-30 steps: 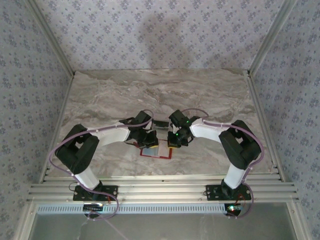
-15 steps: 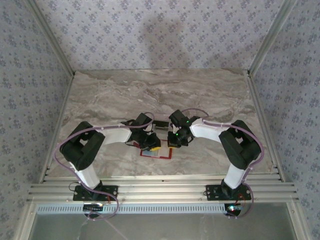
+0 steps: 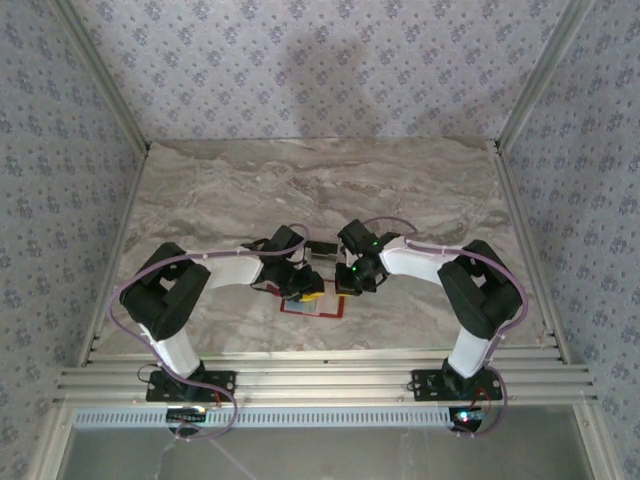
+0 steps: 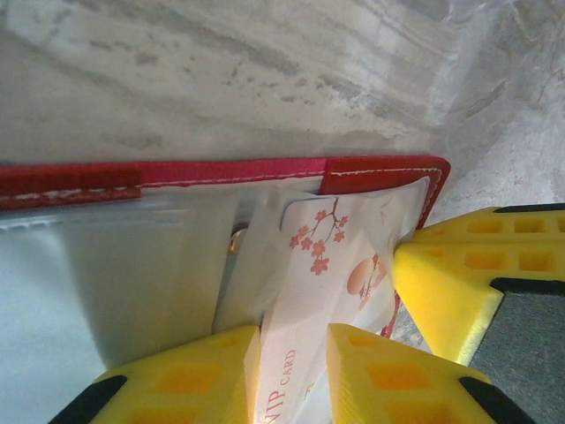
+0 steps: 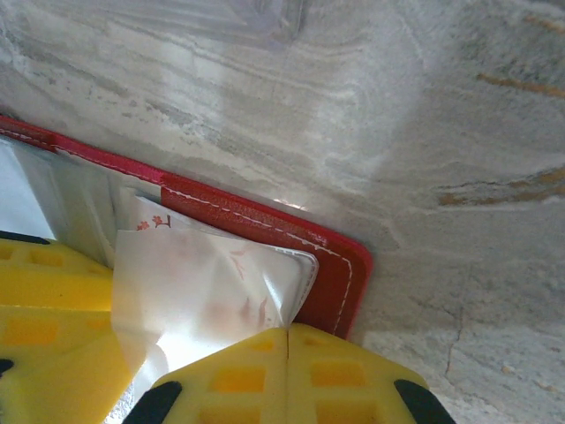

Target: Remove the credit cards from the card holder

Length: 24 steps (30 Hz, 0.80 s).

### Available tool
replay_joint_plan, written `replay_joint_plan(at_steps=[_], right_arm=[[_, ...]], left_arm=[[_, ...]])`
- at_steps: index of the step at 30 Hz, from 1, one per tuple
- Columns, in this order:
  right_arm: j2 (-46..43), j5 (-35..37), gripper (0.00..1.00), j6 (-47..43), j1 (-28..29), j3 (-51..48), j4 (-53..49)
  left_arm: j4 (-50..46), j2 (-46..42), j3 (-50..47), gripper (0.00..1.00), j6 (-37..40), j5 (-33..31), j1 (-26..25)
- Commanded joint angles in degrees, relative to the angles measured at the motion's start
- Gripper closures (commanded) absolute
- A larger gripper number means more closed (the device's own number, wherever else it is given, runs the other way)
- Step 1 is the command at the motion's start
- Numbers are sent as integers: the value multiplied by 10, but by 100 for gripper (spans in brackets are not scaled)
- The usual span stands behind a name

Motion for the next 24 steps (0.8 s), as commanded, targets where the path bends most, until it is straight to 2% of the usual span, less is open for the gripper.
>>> replay_joint_plan(at_steps=[1,5,12,18,24], right_arm=[[16,19,97,-7,0,-1,-27],[16,19,96,-6,0,0,-28],[15,19,96,-7,0,0,-29],[16,18,96,-6,0,0,-28],[19,17,96,-6,1,2,-28]], left_arm=[[-28,8,-3,70,8,-22,-1],[-53,-3,8,70,17,-42,-2],[-61,3,16,70,21,-40,-3],[17,21,-3,76,1,9,-3],[68,26,-19,80,-15,32,-3]])
